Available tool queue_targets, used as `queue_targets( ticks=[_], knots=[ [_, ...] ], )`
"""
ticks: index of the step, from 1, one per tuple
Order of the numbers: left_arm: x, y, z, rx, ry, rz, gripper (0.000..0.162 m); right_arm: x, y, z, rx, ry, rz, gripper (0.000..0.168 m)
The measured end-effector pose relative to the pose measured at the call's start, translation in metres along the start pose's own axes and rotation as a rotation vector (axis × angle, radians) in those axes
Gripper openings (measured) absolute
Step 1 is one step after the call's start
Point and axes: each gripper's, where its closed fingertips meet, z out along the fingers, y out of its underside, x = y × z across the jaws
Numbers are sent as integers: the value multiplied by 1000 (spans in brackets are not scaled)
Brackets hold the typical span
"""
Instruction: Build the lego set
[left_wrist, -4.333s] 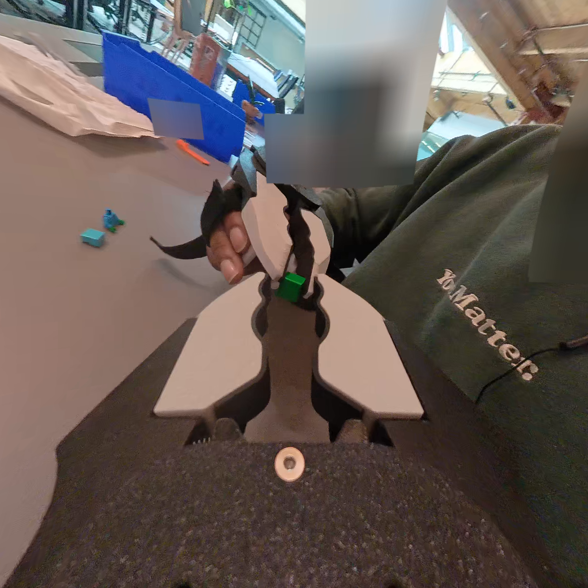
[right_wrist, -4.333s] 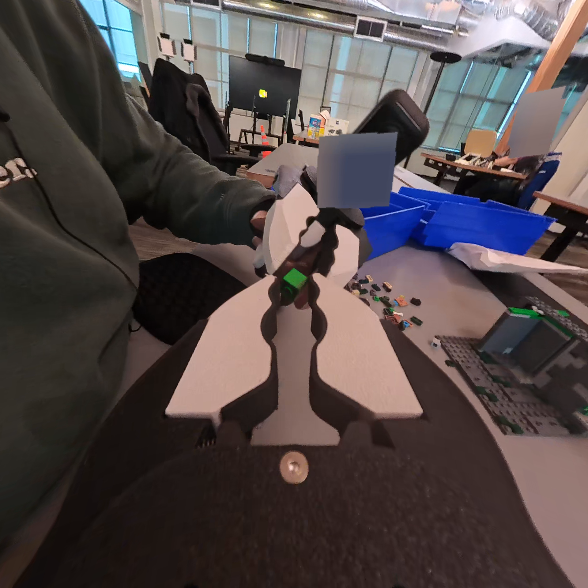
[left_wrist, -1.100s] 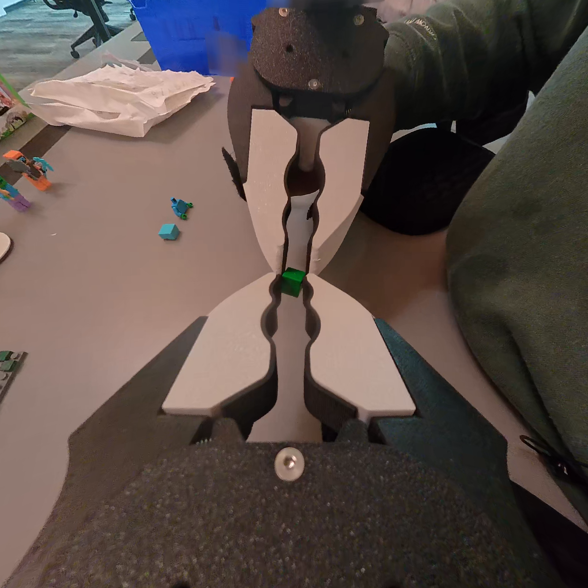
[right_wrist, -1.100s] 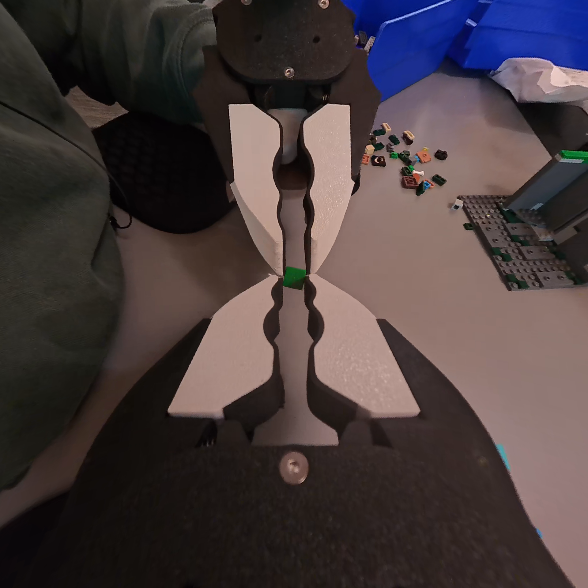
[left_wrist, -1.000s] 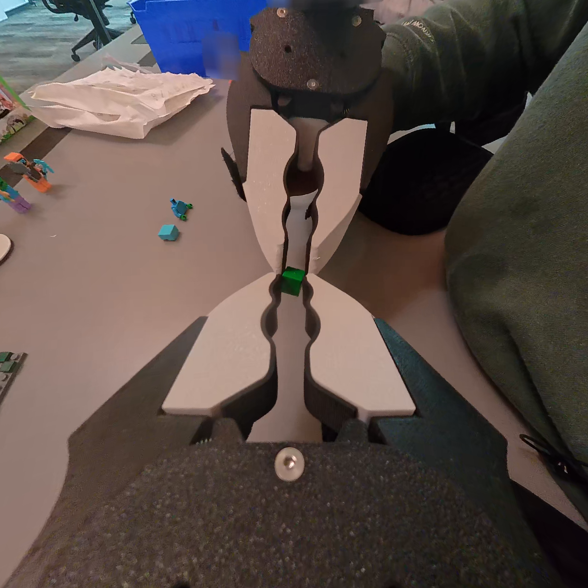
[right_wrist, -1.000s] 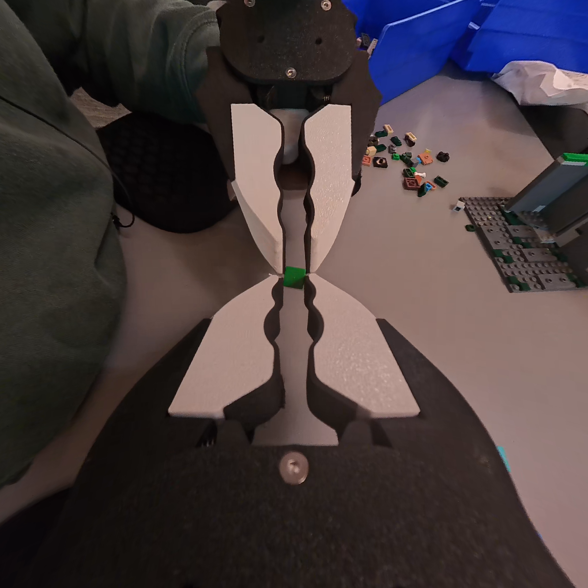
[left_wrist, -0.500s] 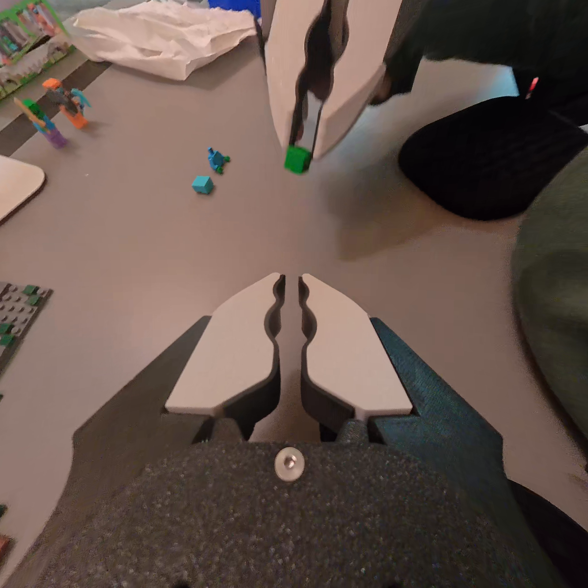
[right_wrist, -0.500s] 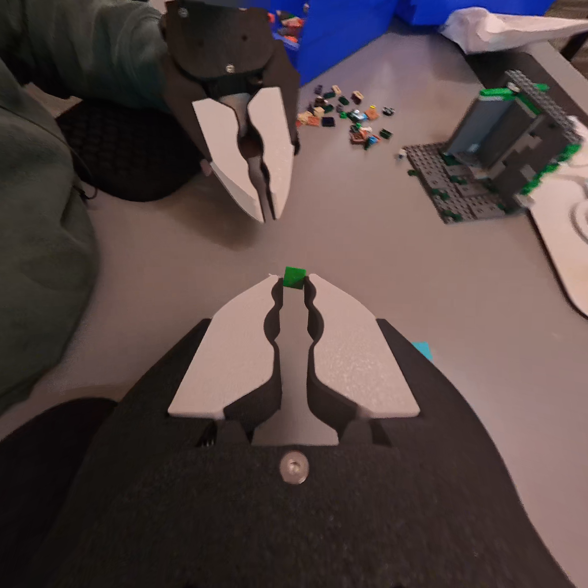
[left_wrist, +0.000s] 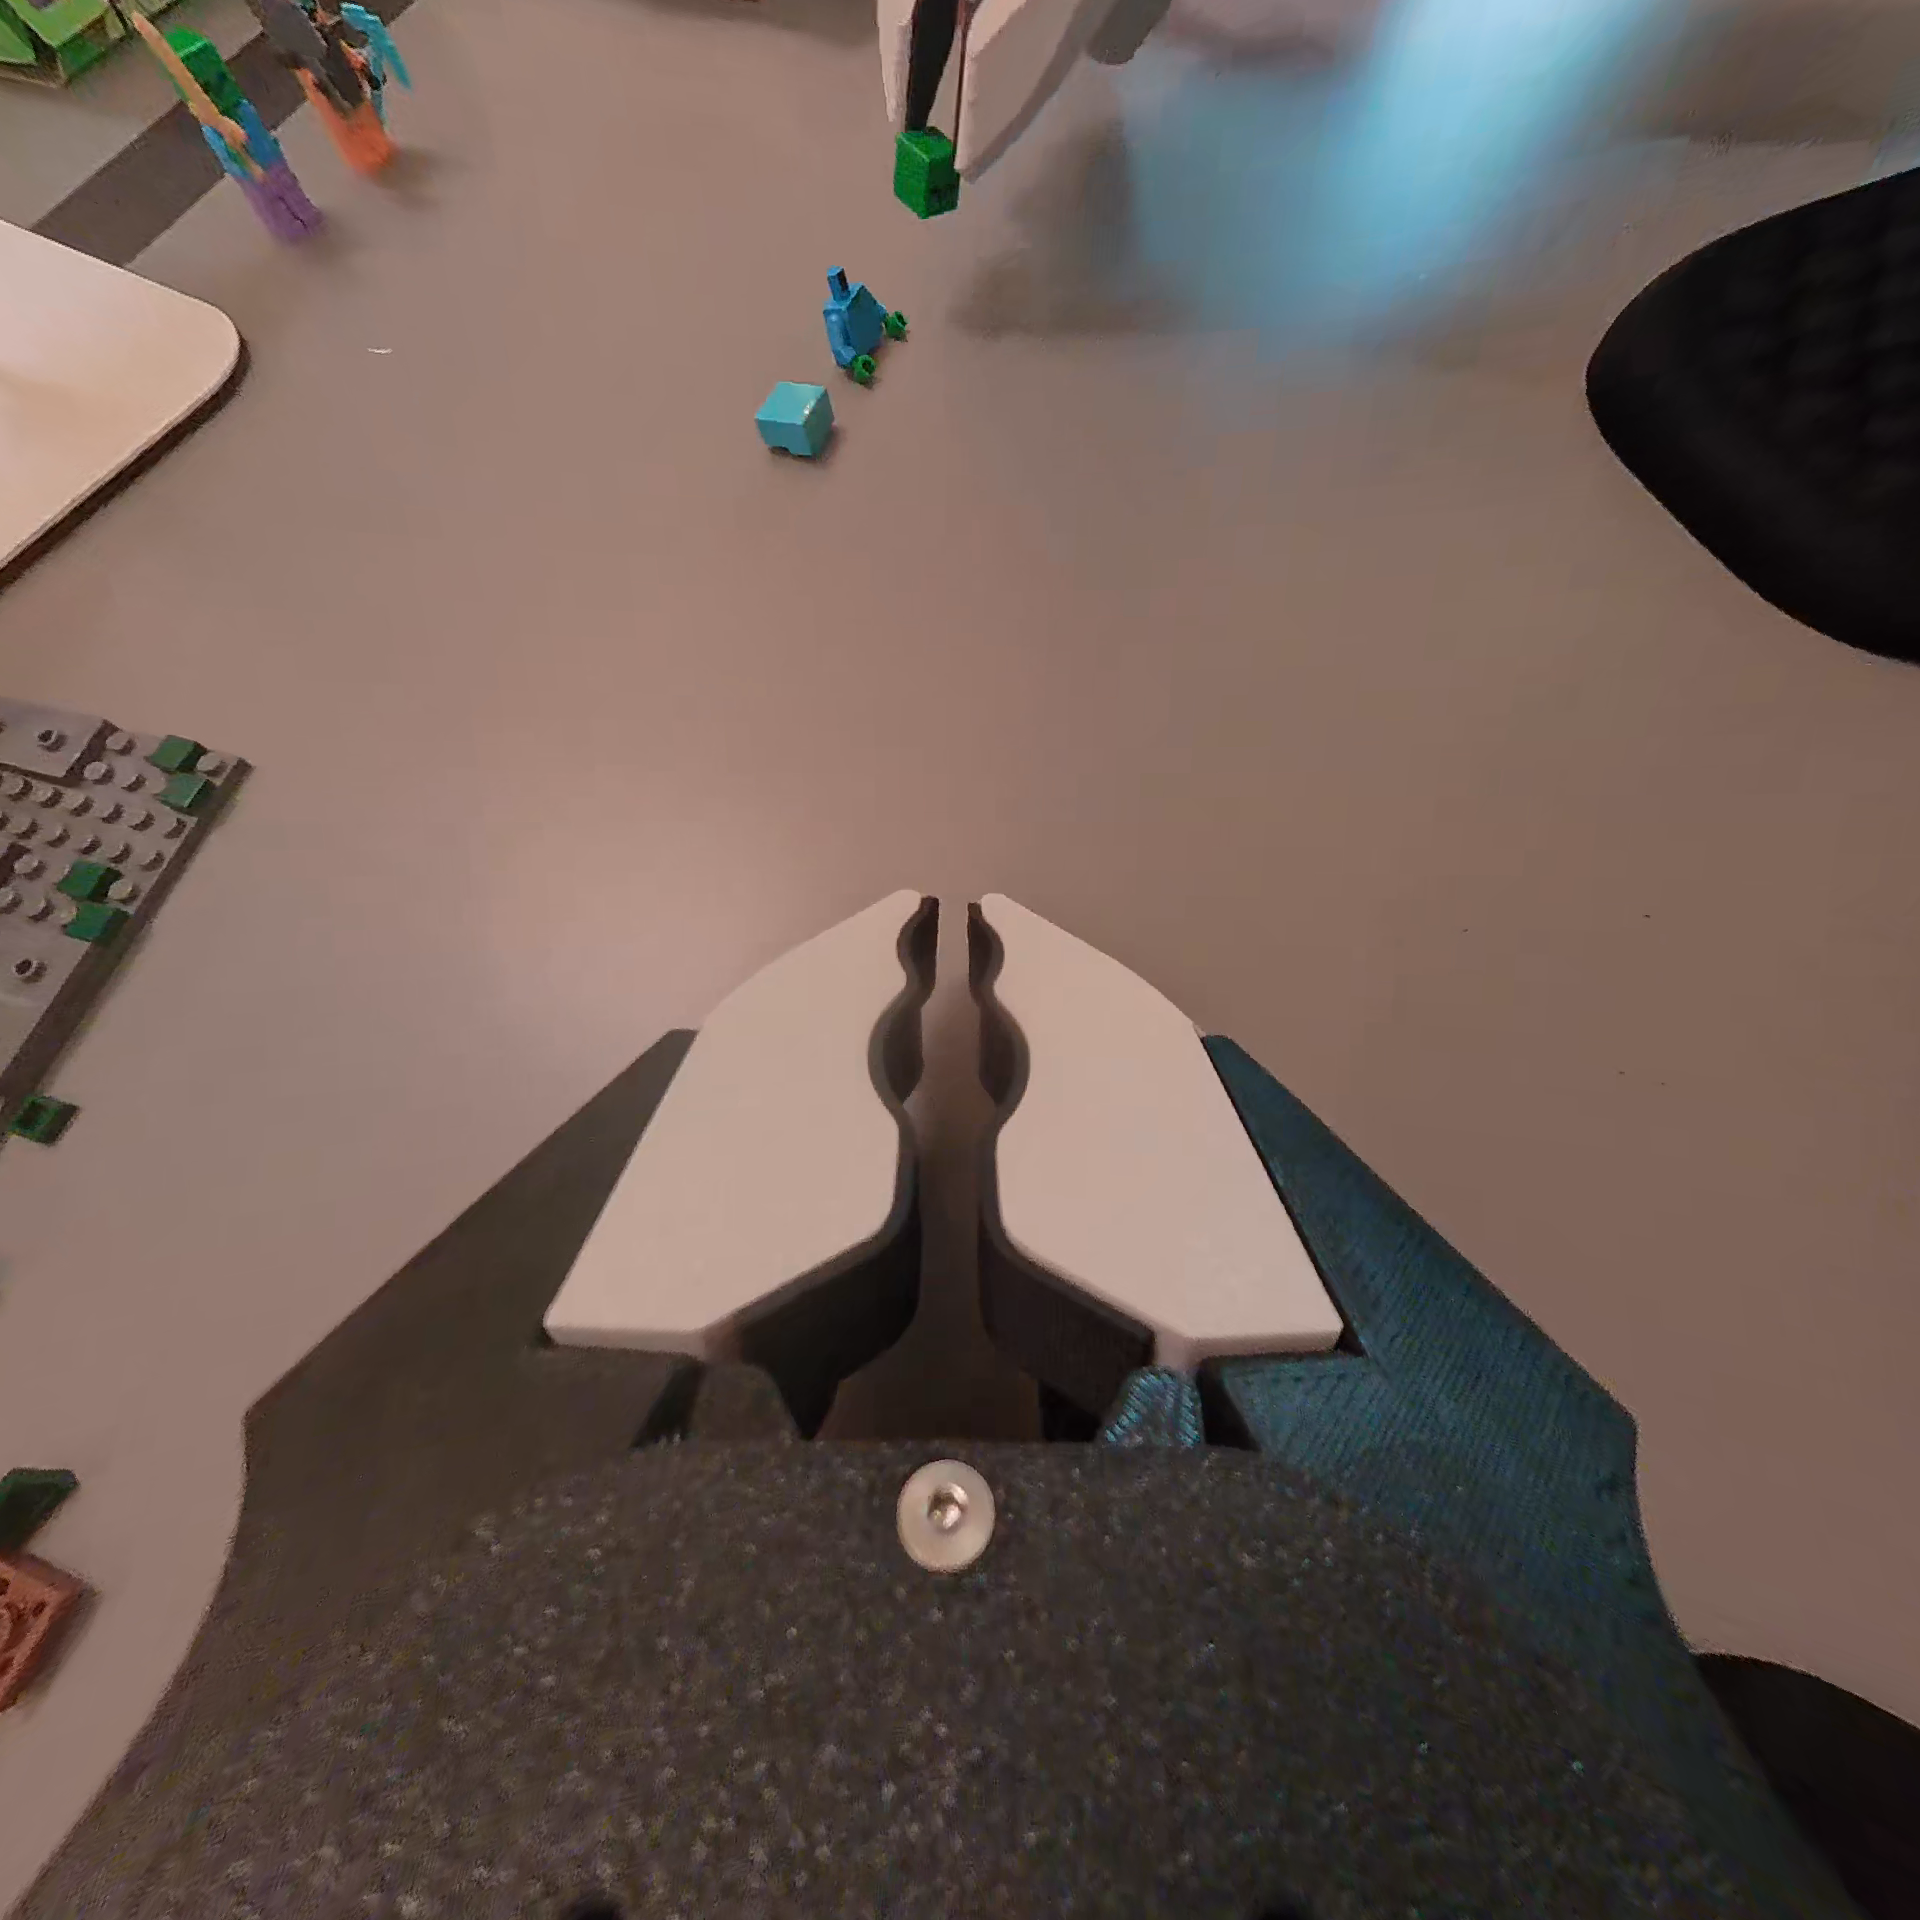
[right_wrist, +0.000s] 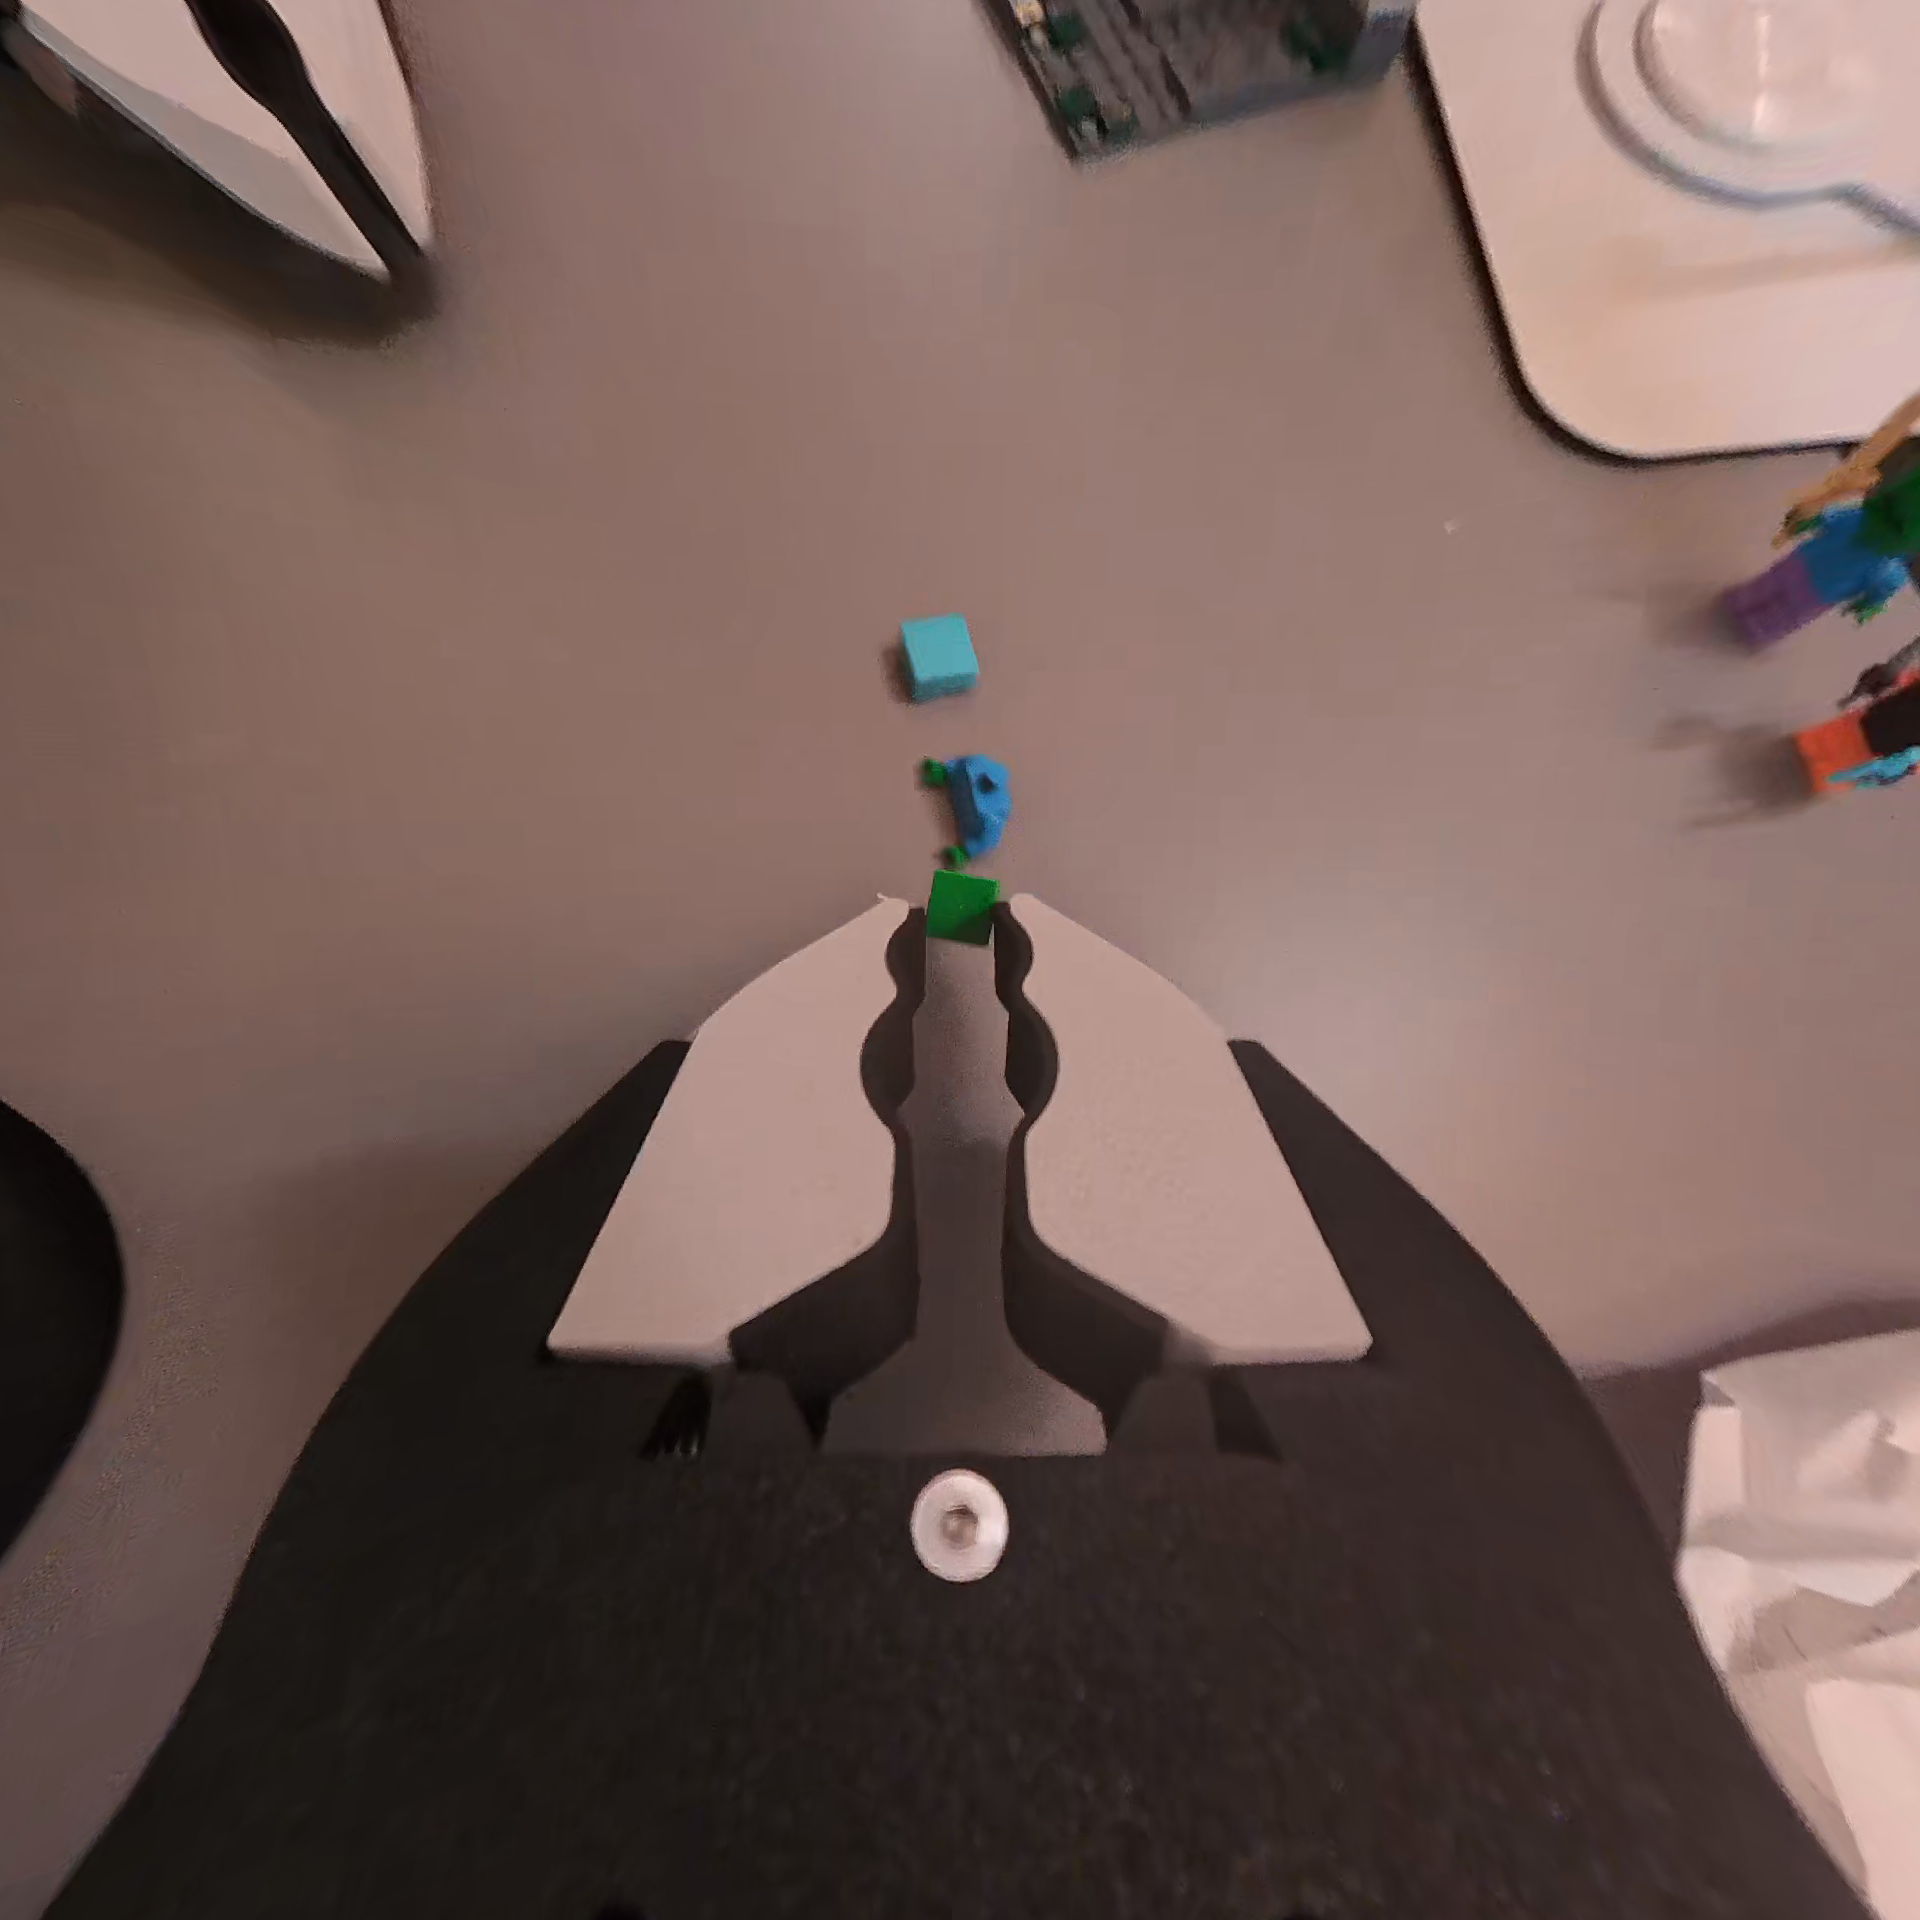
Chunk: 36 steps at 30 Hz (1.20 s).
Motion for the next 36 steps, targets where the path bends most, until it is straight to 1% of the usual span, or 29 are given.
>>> queue_targets(
  ticks=[3, 9, 14, 19, 23, 27, 32, 36],
  knots=[
    [1, 1, 1, -9, -1, 7, 5, 10, 12, 2, -37, -9, -5, 12],
    [1, 1, 1, -10, 0, 10, 5, 12, 21, 9, -98, -19, -52, 13],
    [1, 1, 1, -7, 2, 12, 6, 13, 19, 8, -97, -22, -56, 18],
    [2, 1, 0, -3, 6, 16, 6, 15, 5, -5, -50, 10, -55, 22],
    [3, 0, -1, 5, 8, 16, 6, 11, -19, -20, 42, 84, -23, 22],
    [3, -1, -2, 18, 13, 8, 6, 0, -47, -29, 177, 166, 66, 21],
    [3, -2, -4, 30, 13, 14, 6, -20, -70, -23, 341, 233, 278, 18],
    [2, -3, -5, 46, 8, 10, 6, -50, -88, -4, 499, 174, 502, 15]
  ],
)
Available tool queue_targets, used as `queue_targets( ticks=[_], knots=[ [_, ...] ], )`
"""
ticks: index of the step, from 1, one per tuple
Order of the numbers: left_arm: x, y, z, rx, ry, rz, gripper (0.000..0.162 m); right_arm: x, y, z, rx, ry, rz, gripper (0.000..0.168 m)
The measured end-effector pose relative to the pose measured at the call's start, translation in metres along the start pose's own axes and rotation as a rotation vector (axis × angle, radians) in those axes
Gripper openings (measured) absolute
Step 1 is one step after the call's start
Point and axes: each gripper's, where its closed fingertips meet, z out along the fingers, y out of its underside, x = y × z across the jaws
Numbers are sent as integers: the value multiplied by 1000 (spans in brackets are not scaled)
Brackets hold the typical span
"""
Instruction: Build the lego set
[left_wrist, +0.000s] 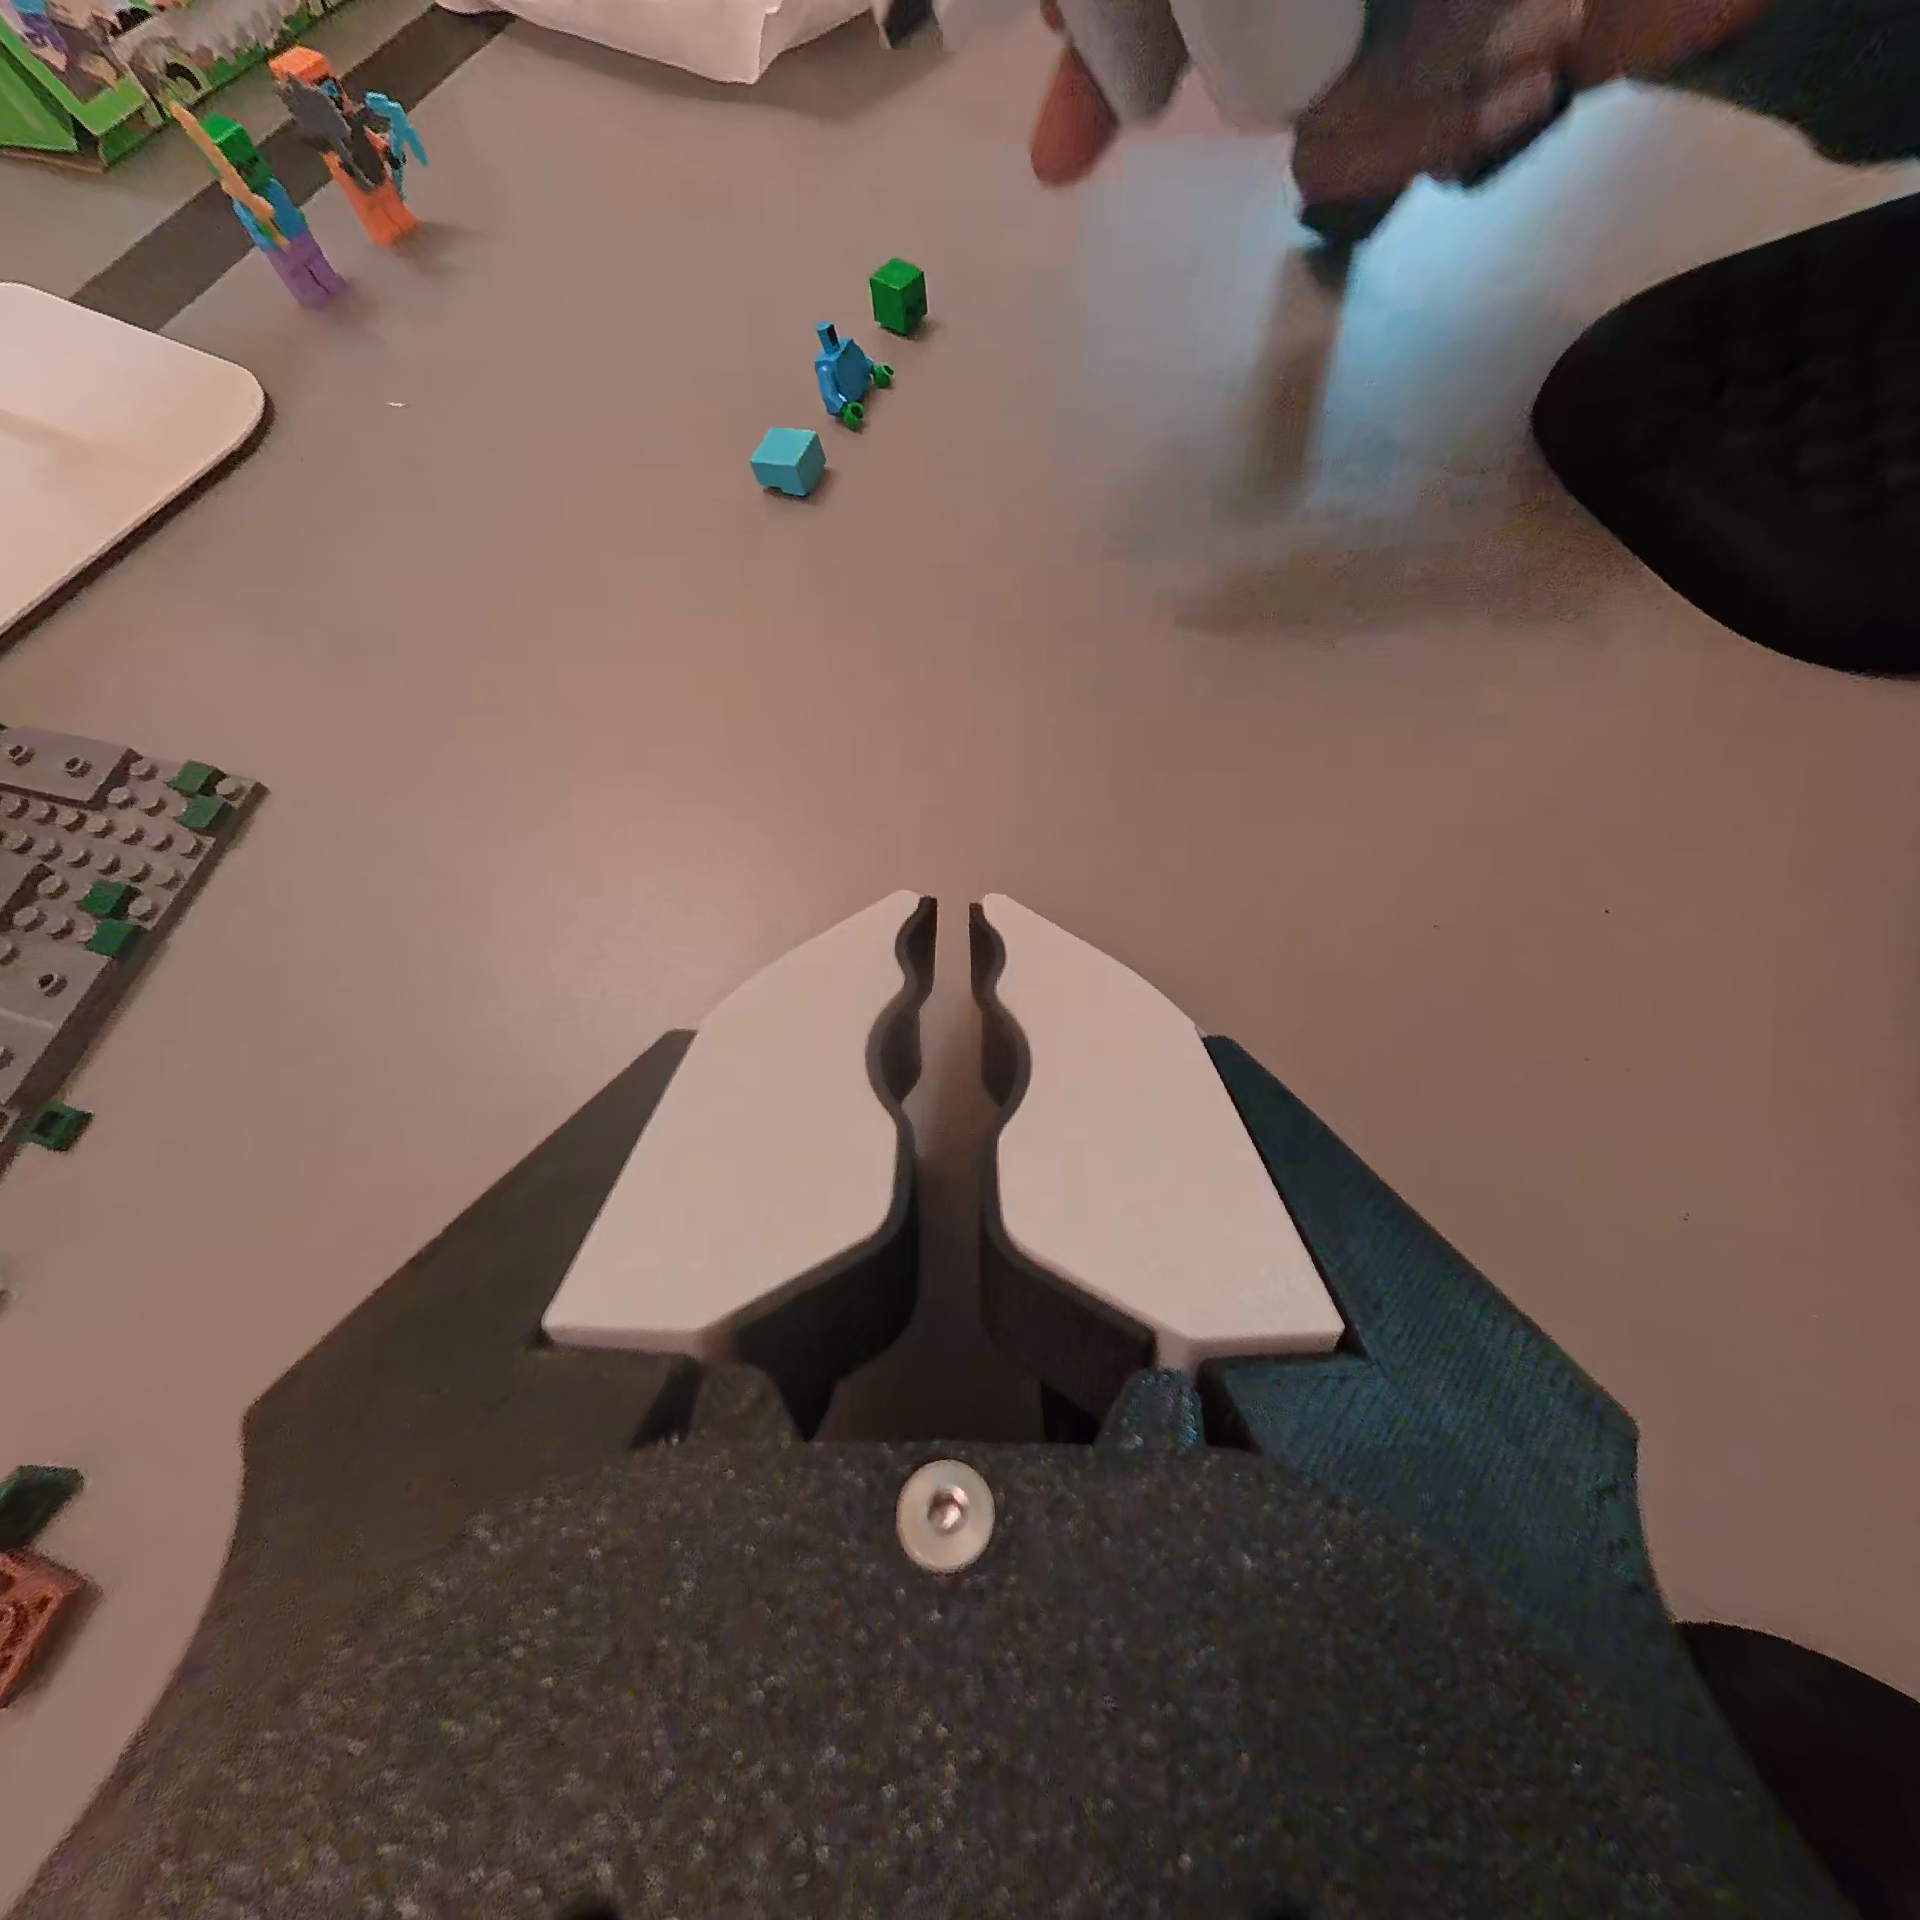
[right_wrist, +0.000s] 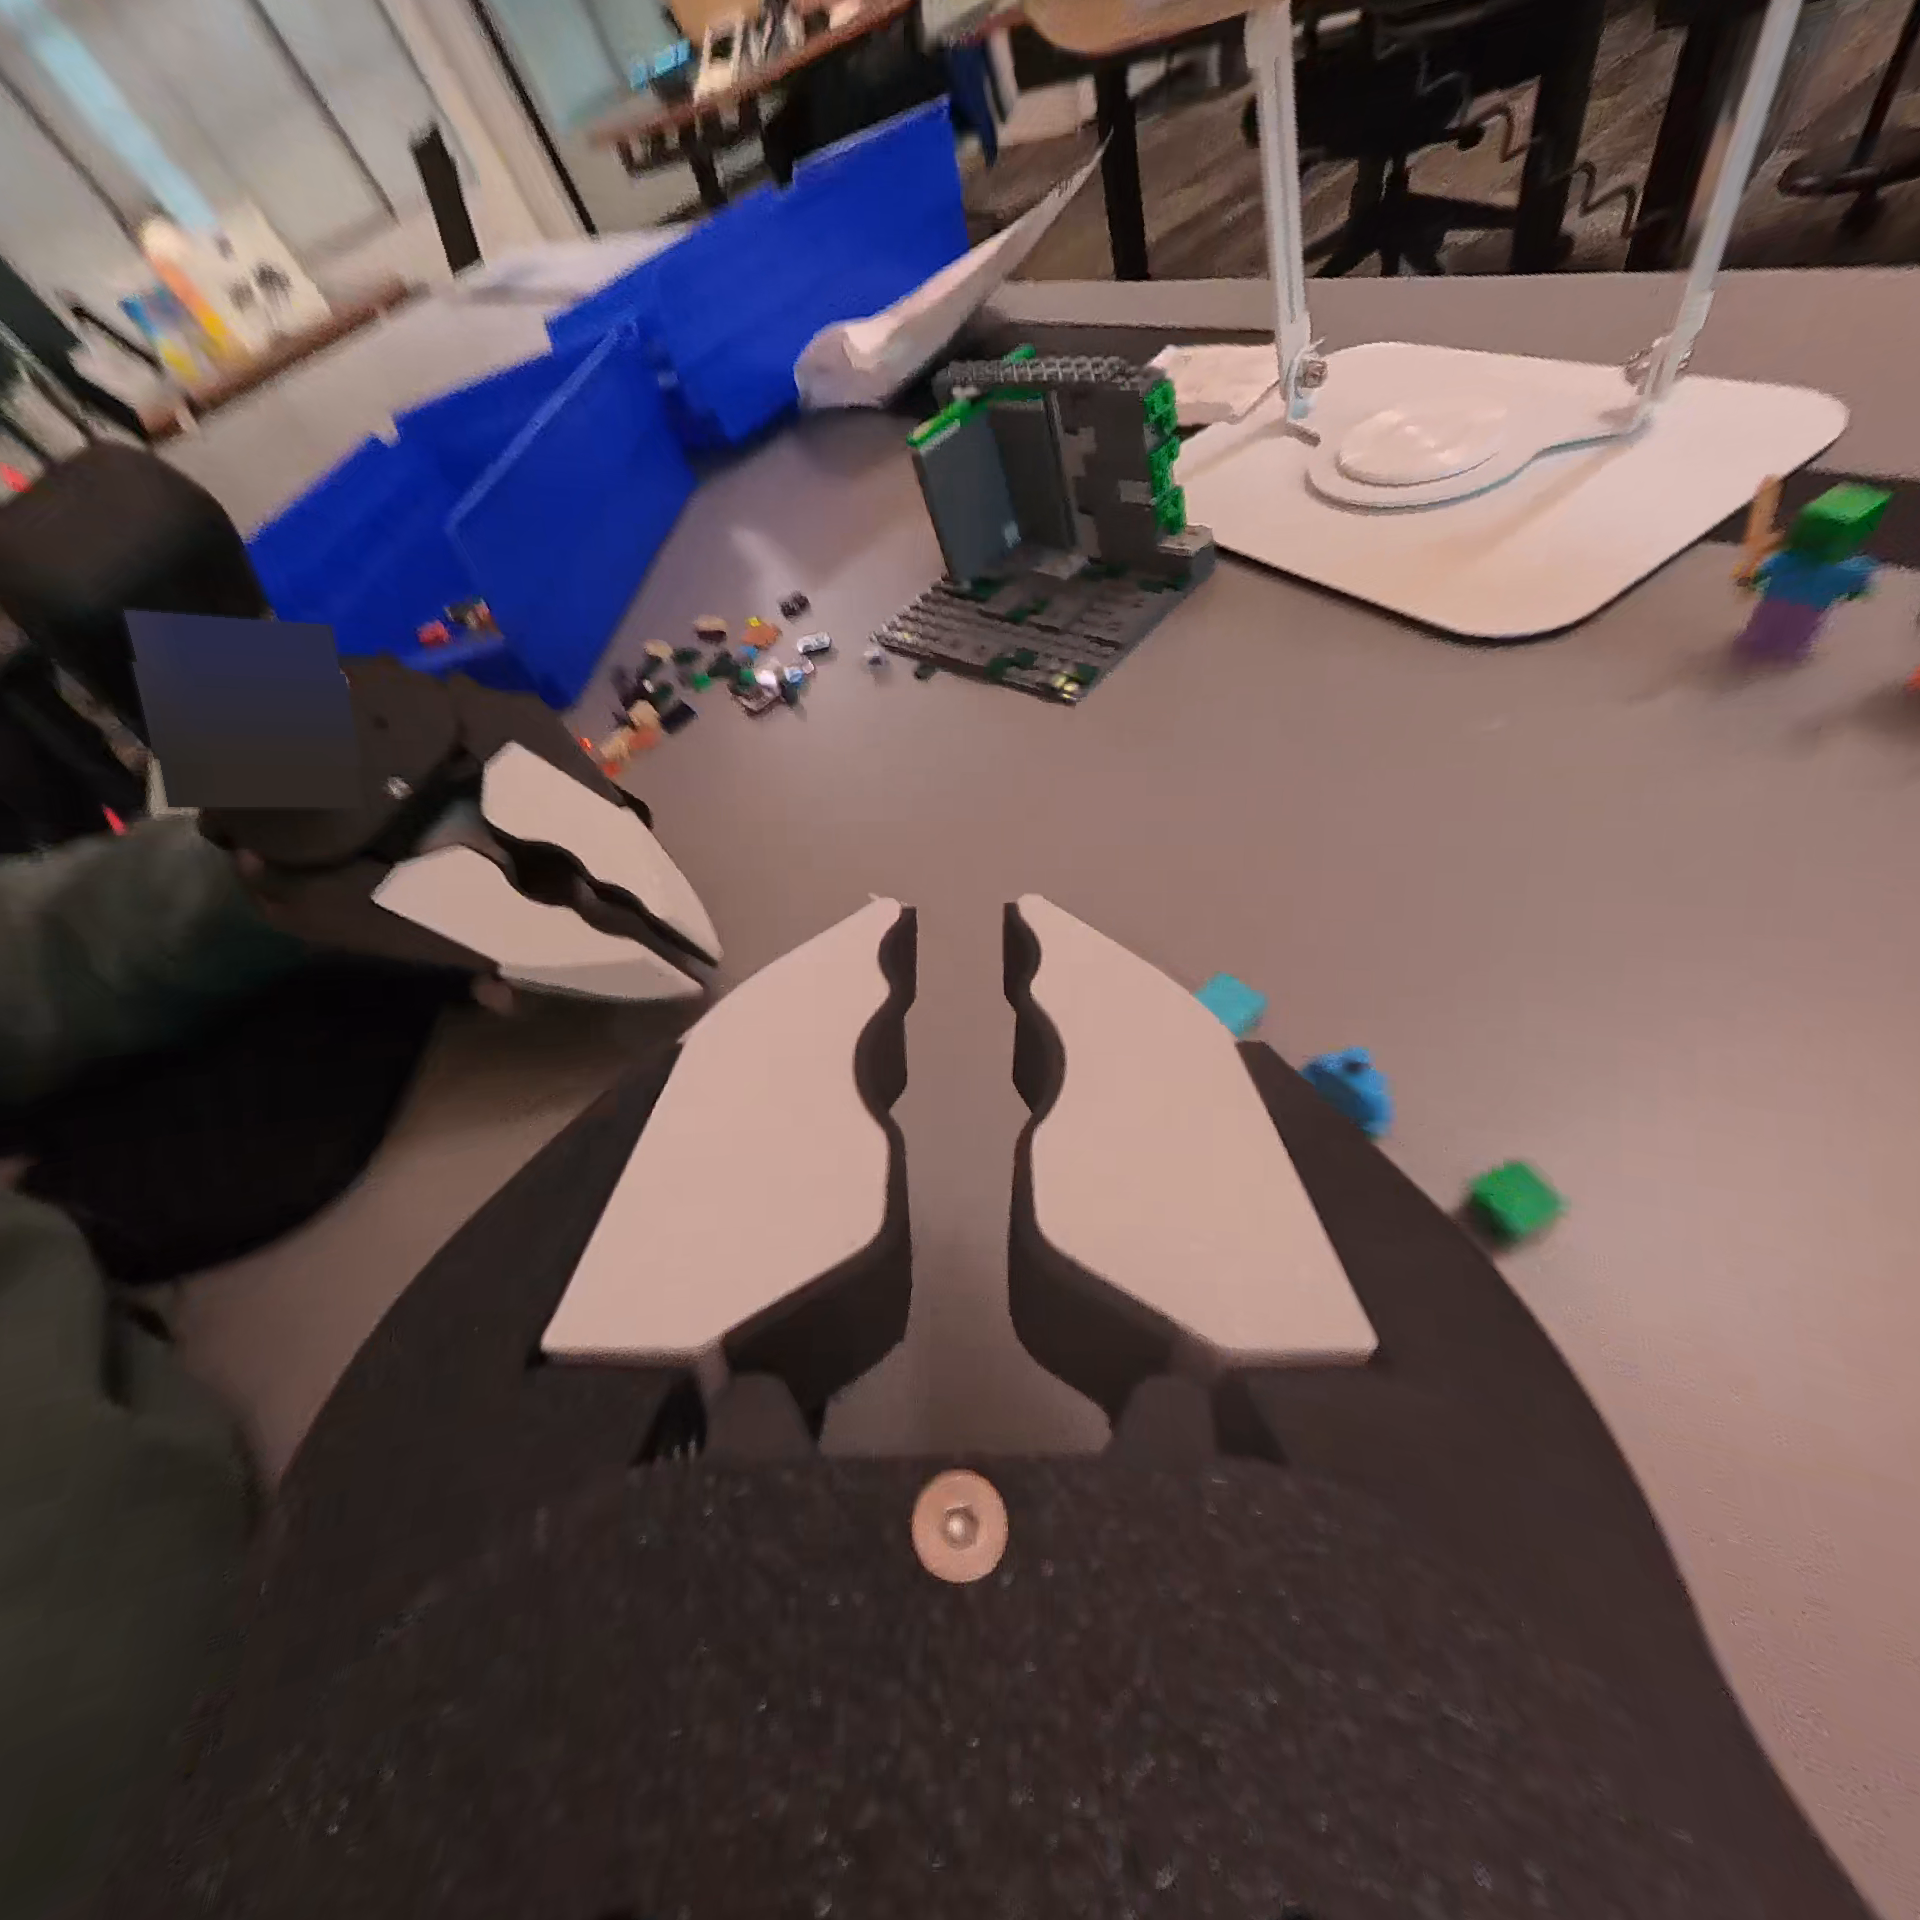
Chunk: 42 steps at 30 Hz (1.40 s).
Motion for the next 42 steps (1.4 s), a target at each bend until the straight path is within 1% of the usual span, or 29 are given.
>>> queue_targets(
  ticks=[2, 5, 7, 8, 11, 13, 16, 20, 24, 27, 31, 33, 36, 40, 42],
  knots=[
    [-2, -1, -1, 10, -2, -14, 5, -14, 2, 9, 58, -6, 29, 14],
    [-5, -2, -2, 23, -15, -35, 2, -17, -1, 17, 135, 40, -80, 8],
    [-8, -6, -4, 49, -37, -42, 0, -15, 0, 18, 153, 67, -115, 0],
    [-10, -9, -6, 72, -50, -44, 0, -15, 0, 18, 166, 72, -119, 0],
    [-22, -19, -16, 133, -105, -76, 0, -14, 9, 23, 140, 75, -103, 0],
    [-31, -27, -29, 179, -159, -100, 0, -15, 12, 25, 121, 72, -114, 0],
    [-47, -40, -61, 254, -255, -159, 0, -18, 11, 24, 119, 66, -140, 0],
    [-65, -51, -119, 339, -386, -256, 0, -18, 12, 23, 116, 62, -136, 0],
    [-85, -47, -184, 337, -570, -273, 0, -19, 12, 23, 116, 50, -120, 0],
    [-107, -35, -237, 274, -722, -265, 0, -20, 12, 24, 114, 47, -120, 0],
    [-137, -7, -300, 110, -829, -309, 1, -22, 13, 25, 108, 40, -117, 0],
    [-150, 15, -322, -18, -834, -347, 14, -21, 14, 26, 103, 42, -115, 0],
    [-163, 48, -344, -185, -788, -373, 23, -20, 16, 27, 94, 44, -108, 0],
    [-167, 90, -359, -384, -643, -362, 26, -18, 20, 29, 78, 52, -106, 0],
    [-163, 109, -361, -455, -540, -371, 27, -18, 21, 30, 75, 52, -108, 0]
  ],
)
